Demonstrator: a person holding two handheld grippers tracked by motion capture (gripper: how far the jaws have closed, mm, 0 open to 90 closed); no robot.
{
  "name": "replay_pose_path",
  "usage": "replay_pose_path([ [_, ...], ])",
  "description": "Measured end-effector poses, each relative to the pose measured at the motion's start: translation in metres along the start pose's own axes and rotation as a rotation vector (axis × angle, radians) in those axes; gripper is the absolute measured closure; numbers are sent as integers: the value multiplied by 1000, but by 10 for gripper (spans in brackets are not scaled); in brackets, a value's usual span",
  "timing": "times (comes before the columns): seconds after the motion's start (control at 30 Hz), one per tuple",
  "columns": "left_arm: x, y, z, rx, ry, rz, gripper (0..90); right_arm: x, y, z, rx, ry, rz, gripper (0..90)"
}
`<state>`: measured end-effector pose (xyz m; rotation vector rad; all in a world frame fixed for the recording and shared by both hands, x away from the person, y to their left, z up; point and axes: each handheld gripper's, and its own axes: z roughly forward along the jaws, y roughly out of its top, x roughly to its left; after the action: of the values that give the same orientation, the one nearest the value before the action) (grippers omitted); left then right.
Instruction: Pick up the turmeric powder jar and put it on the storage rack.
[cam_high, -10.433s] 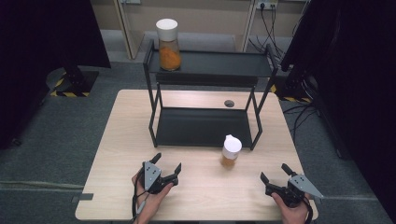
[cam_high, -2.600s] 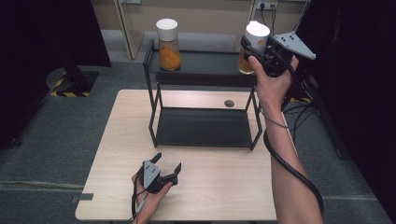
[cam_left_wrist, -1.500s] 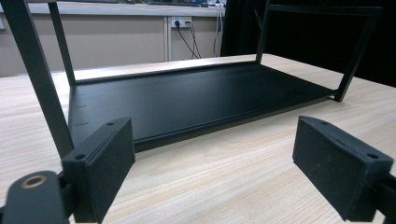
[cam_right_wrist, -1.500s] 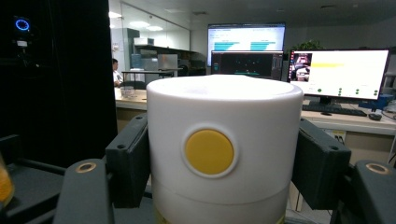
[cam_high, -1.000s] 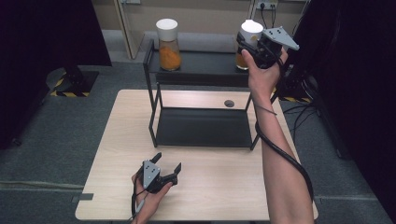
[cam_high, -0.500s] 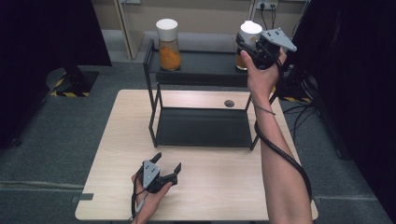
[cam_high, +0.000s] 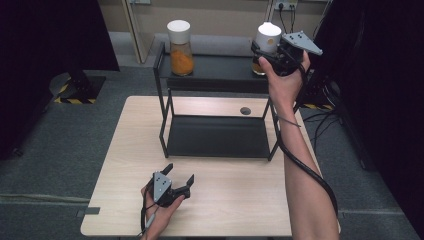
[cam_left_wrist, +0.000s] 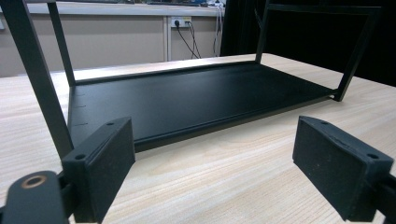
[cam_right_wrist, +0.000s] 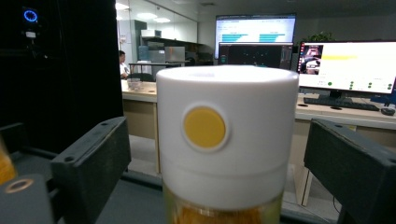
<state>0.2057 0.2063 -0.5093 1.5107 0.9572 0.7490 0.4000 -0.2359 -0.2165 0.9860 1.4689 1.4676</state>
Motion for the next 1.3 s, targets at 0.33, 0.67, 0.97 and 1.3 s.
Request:
replay_pose_path([
  [0.33, -1, 0, 0, -2, 3, 0, 127, -5, -6, -20, 6, 40, -41, 64],
  [0.67, 0, 0, 0, -3, 3, -2, 128, -7, -18, -35, 14, 65, -45, 57],
  [0.97, -1, 0, 0, -3, 5, -2, 127, -7, -32, -50, 17, 82, -28, 54],
  [1.3, -2, 0, 0, -3, 9, -2, 127, -7, -48, -69, 19, 113, -41, 54],
])
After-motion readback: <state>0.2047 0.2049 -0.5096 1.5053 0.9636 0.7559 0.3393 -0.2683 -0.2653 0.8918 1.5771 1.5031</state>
